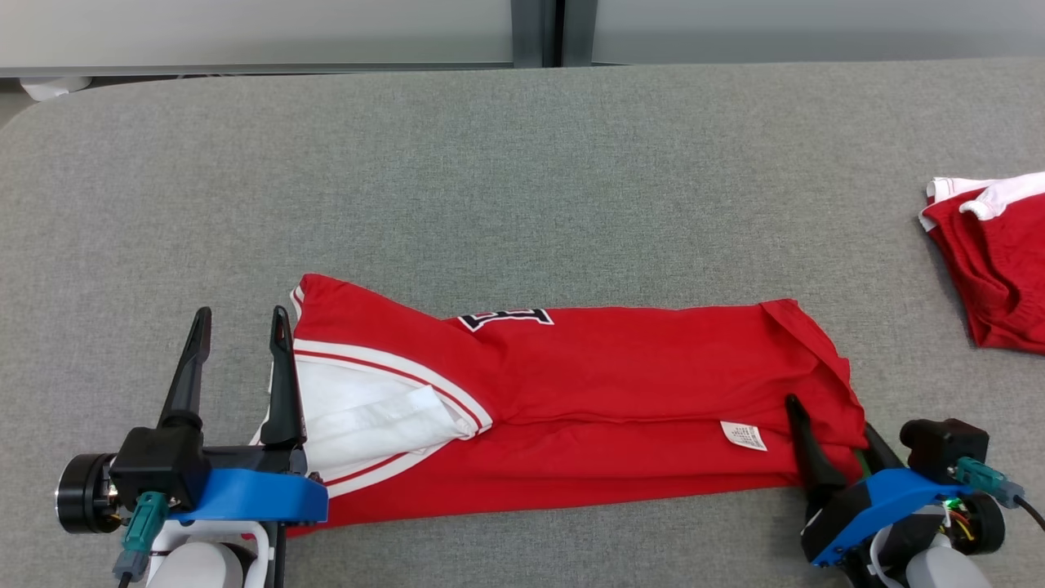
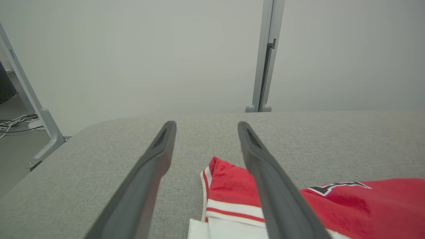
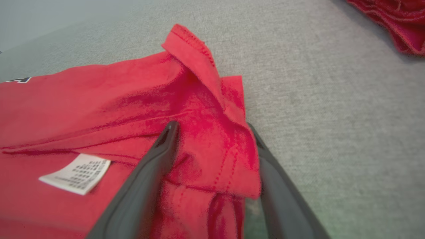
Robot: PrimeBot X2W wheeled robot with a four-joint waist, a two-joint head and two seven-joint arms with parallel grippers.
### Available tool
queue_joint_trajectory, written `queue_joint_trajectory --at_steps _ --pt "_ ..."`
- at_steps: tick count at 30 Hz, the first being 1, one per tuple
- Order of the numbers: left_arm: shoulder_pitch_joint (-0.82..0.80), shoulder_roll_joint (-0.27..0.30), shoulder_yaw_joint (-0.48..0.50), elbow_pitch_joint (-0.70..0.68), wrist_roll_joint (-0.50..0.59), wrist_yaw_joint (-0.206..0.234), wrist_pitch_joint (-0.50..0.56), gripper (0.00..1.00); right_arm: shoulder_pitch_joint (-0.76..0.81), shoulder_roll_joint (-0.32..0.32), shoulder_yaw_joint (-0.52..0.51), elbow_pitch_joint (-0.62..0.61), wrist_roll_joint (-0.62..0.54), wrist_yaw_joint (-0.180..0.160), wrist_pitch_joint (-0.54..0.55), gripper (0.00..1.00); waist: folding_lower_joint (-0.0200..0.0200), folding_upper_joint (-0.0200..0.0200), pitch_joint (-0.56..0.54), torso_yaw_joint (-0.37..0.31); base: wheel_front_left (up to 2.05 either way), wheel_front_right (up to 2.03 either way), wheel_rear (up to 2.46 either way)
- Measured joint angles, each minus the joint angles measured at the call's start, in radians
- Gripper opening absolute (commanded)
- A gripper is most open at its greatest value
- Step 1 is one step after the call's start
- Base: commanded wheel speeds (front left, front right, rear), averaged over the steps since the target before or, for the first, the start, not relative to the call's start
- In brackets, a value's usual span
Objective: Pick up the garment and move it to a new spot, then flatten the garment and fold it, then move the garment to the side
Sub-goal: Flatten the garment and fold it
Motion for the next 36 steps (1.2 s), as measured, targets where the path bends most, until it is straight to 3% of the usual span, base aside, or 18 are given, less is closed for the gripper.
queue_joint_trajectory --at_steps 1,2,10,17,24,31,36 --pt "0.000 -0.001 0.001 0.002 0.000 0.000 -0.002 1.00 -0.005 -0.005 0.016 0.006 0.014 -0.001 -0.001 0.31 0.0000 0.0000 -0.001 0.000 0.00 0.00 0.00" --pt "0.000 -0.002 0.002 0.002 0.000 0.000 -0.002 1.00 -0.008 -0.008 0.031 0.010 0.025 -0.001 -0.001 0.00 0.0000 0.0000 -0.002 0.000 0.00 0.00 0.00" --pt "0.002 -0.007 0.003 0.007 -0.001 0.000 -0.008 1.00 -0.014 -0.032 0.086 0.015 0.098 0.000 -0.028 0.00 0.0000 0.0001 -0.016 -0.003 0.00 0.00 0.00" --pt "0.016 -0.012 0.001 0.016 -0.001 0.001 -0.011 1.00 0.025 -0.109 -0.019 -0.028 0.102 0.001 -0.052 0.00 0.0000 0.0001 -0.045 -0.001 0.00 0.00 0.00" --pt "0.035 -0.013 -0.001 0.019 -0.004 0.001 -0.012 1.00 0.074 -0.142 -0.121 -0.120 0.065 0.000 0.039 0.00 -0.0001 -0.0001 -0.081 -0.006 0.00 0.00 0.00" --pt "0.046 -0.014 -0.013 0.016 -0.011 0.006 -0.007 1.00 0.042 -0.085 0.006 -0.344 0.022 0.000 0.190 0.00 -0.0002 -0.0002 -0.116 -0.011 0.00 0.00 0.00" --pt "0.041 -0.014 -0.023 0.018 -0.012 -0.002 -0.005 1.00 -0.024 -0.006 0.166 -0.400 0.034 0.000 0.239 0.00 -0.0001 -0.0002 -0.114 0.004 0.00 0.00 0.00"
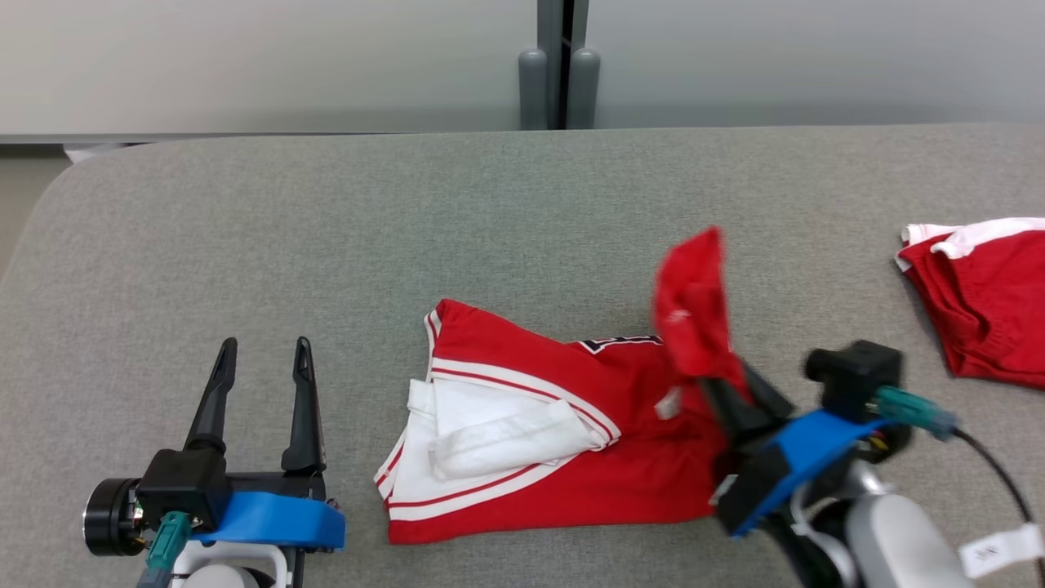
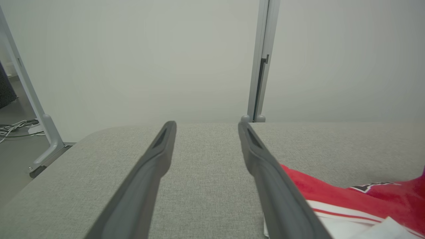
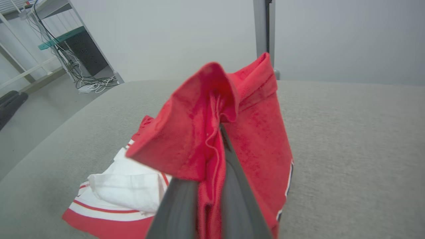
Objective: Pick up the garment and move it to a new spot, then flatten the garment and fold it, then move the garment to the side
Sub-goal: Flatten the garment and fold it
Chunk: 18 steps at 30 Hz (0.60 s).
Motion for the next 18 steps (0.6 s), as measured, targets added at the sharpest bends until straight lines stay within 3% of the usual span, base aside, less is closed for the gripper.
queue_joint_trajectory --at_steps 8,18 --pt "-0.035 -0.020 -0.020 0.014 0.000 -0.009 -0.001 1.00 -0.127 0.082 0.243 0.126 0.057 0.000 -0.023 0.00 0.0001 0.0000 0.033 0.054 0.00 0.00 0.00" --pt "-0.078 -0.047 -0.031 0.045 0.000 -0.018 -0.007 1.00 -0.239 0.089 0.434 0.309 0.177 0.000 -0.146 0.00 0.0002 0.0001 0.092 0.113 0.00 0.00 0.00"
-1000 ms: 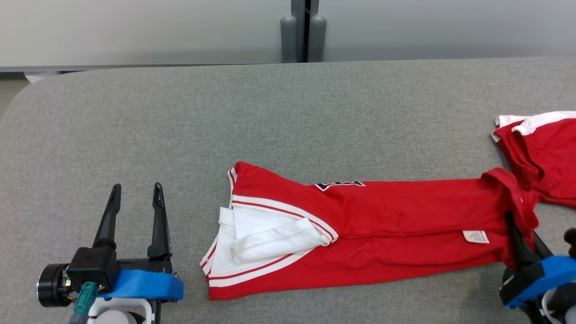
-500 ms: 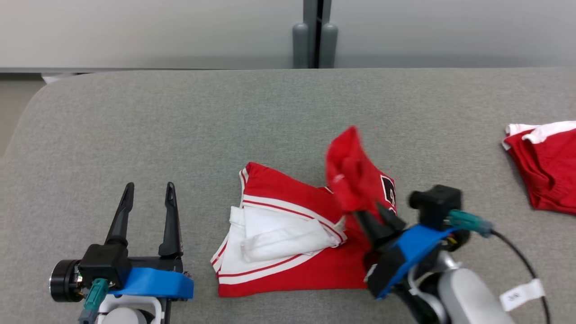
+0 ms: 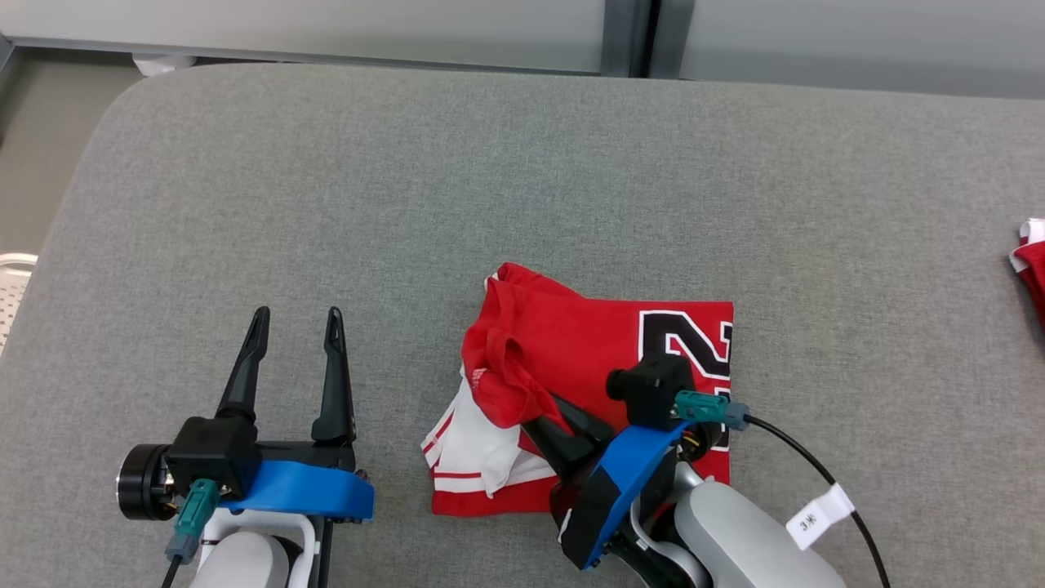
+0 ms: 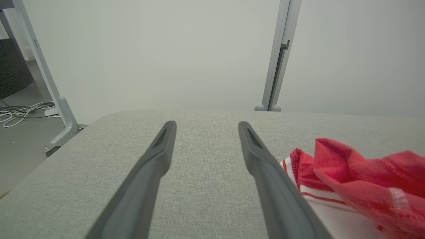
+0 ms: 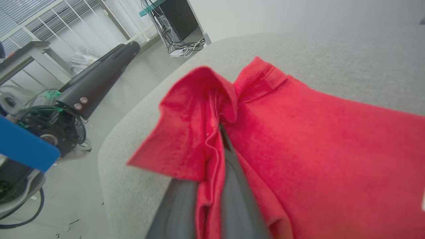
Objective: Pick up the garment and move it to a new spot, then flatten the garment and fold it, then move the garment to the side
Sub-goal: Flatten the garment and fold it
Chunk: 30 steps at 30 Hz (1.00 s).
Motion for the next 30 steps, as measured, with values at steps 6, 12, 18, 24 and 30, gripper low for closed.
queue_joint_trajectory --at_steps 6,12,18,24,30 --pt "-0.010 -0.011 0.001 0.018 0.001 -0.009 -0.002 1.00 -0.065 0.000 0.070 0.085 0.057 0.000 -0.075 1.00 0.0000 0.0000 0.015 0.007 0.00 0.00 0.00" --pt "-0.014 -0.017 0.009 0.027 0.007 -0.013 -0.003 1.00 -0.114 0.001 0.135 0.073 0.066 0.000 -0.200 1.00 0.0000 0.0000 0.015 -0.005 0.00 0.00 0.00" --pt "-0.005 -0.019 0.026 0.025 0.012 -0.013 -0.004 1.00 -0.119 -0.011 0.048 -0.025 -0.041 0.000 -0.251 1.00 -0.0001 0.0000 0.001 -0.033 0.00 0.00 0.00" --pt "0.012 -0.008 0.043 0.021 0.021 -0.008 -0.004 1.00 0.002 -0.100 -0.260 -0.144 -0.178 0.000 -0.256 1.00 -0.0001 0.0000 -0.020 -0.066 0.00 0.00 0.00" --pt "0.036 0.007 0.053 0.024 0.026 -0.003 -0.004 1.00 0.180 -0.134 -0.521 -0.231 -0.258 0.000 -0.237 1.00 -0.0001 0.0000 -0.056 -0.094 0.00 0.00 0.00"
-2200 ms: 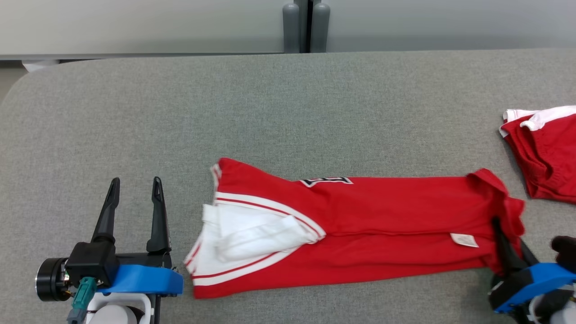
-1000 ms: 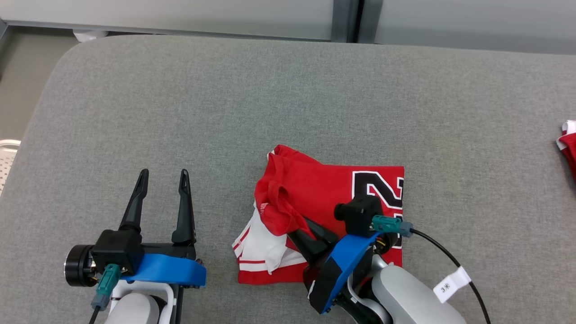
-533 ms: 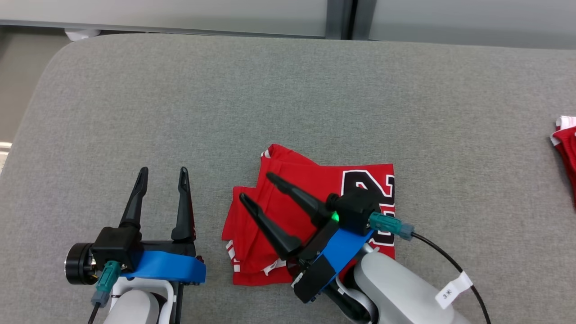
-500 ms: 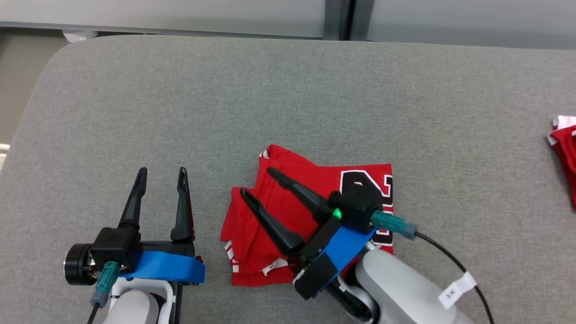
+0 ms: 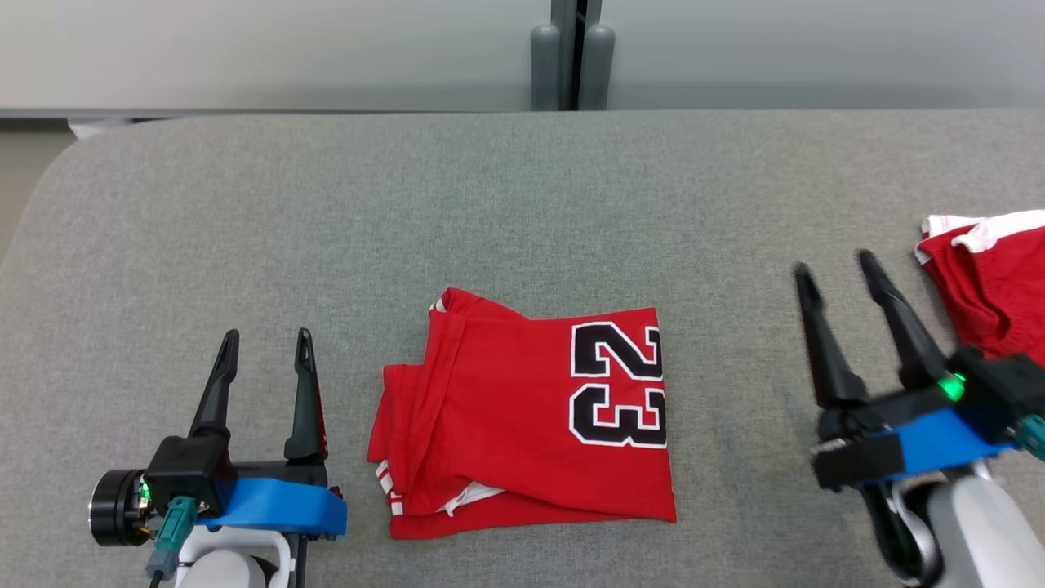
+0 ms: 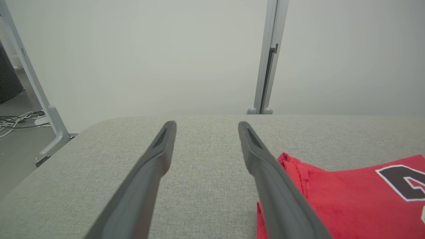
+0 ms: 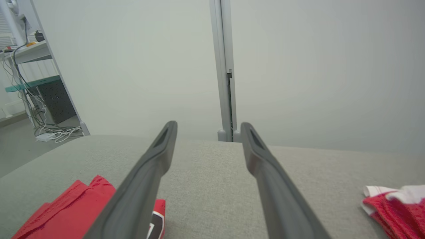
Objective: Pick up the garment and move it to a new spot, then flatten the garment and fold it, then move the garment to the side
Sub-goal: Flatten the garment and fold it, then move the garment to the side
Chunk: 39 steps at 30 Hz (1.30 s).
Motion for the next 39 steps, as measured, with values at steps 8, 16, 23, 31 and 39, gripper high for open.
queue_joint_trajectory --at_steps 8,16,23,31,39 --pt "0.052 0.022 0.001 0.018 0.002 0.008 0.003 1.00 0.184 0.024 -0.139 -0.087 -0.063 0.000 0.079 1.00 -0.0001 -0.0001 -0.076 -0.020 0.00 0.00 0.00" --pt "0.135 0.048 -0.009 0.033 -0.001 0.012 0.019 1.00 0.302 0.064 -0.167 -0.136 -0.080 0.000 0.131 1.00 -0.0001 -0.0001 -0.162 -0.035 0.00 0.00 0.00" --pt "0.184 0.056 -0.022 0.041 -0.017 0.006 0.031 1.00 0.377 0.093 -0.186 -0.178 -0.091 0.000 0.171 1.00 -0.0001 -0.0002 -0.211 -0.045 0.00 0.00 0.00" --pt "0.193 0.058 -0.034 0.044 -0.019 0.003 0.040 1.00 0.408 0.110 -0.193 -0.214 -0.101 0.000 0.202 1.00 0.0000 -0.0002 -0.225 -0.050 0.00 0.00 0.00" --pt "0.190 0.063 -0.032 0.055 -0.027 0.007 0.041 1.00 0.408 0.117 -0.188 -0.230 -0.109 0.000 0.218 1.00 0.0001 -0.0002 -0.227 -0.055 0.00 0.00 0.00"
